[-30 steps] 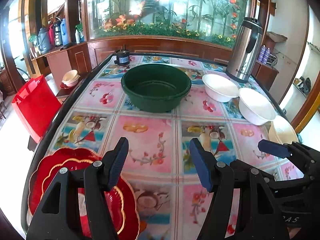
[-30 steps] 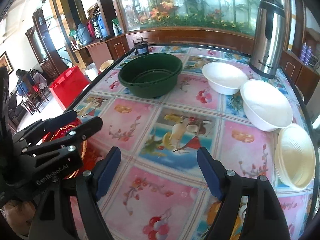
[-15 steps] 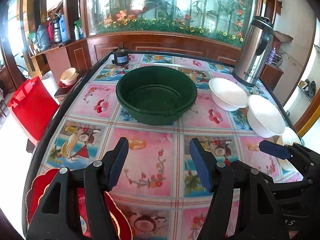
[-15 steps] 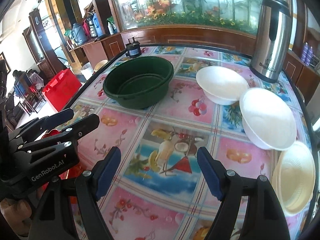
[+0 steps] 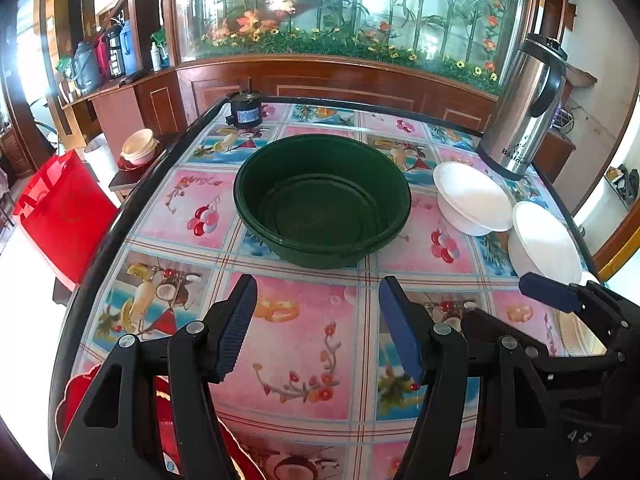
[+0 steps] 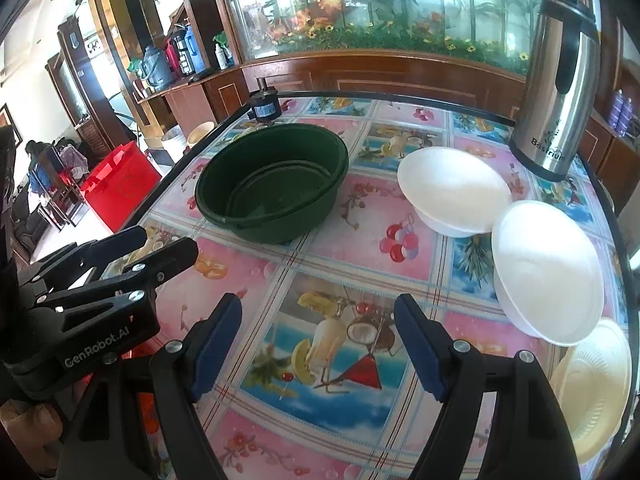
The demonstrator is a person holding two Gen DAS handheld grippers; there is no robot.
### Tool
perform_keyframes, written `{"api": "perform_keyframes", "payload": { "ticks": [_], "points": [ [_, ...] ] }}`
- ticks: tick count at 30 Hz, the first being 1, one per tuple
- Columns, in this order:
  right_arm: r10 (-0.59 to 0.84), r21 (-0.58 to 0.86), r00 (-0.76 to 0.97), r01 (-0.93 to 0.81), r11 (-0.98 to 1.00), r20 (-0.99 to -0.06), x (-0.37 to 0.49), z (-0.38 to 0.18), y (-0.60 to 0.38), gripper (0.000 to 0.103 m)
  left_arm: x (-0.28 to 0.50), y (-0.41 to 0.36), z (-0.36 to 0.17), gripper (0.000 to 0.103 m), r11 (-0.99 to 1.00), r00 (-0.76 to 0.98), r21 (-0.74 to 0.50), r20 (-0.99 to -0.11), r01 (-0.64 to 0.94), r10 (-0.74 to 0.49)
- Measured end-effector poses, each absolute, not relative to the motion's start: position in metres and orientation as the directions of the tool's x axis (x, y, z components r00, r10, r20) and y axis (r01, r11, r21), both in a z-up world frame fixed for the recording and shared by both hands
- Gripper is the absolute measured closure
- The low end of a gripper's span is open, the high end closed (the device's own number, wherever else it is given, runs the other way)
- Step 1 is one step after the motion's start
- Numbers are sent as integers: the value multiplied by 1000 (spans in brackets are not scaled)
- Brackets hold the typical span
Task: Organize plates and bowls
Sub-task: 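Move the right gripper toward the dark green basin, then grasp the green basin rim with the right gripper and lift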
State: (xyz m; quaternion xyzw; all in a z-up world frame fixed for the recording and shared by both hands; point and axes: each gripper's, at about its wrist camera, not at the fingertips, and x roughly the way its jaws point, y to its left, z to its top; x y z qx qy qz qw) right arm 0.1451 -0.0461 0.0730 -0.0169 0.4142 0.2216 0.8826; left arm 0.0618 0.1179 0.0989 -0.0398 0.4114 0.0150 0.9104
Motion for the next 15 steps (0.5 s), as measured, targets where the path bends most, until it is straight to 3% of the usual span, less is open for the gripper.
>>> {"api": "perform_keyframes", "payload": {
  "ticks": [15],
  "points": [
    [397,212,541,-372,903,-741,196,70,-42,24,113,152,96,39,988,617,-83,-787,-127,14]
  ]
}}
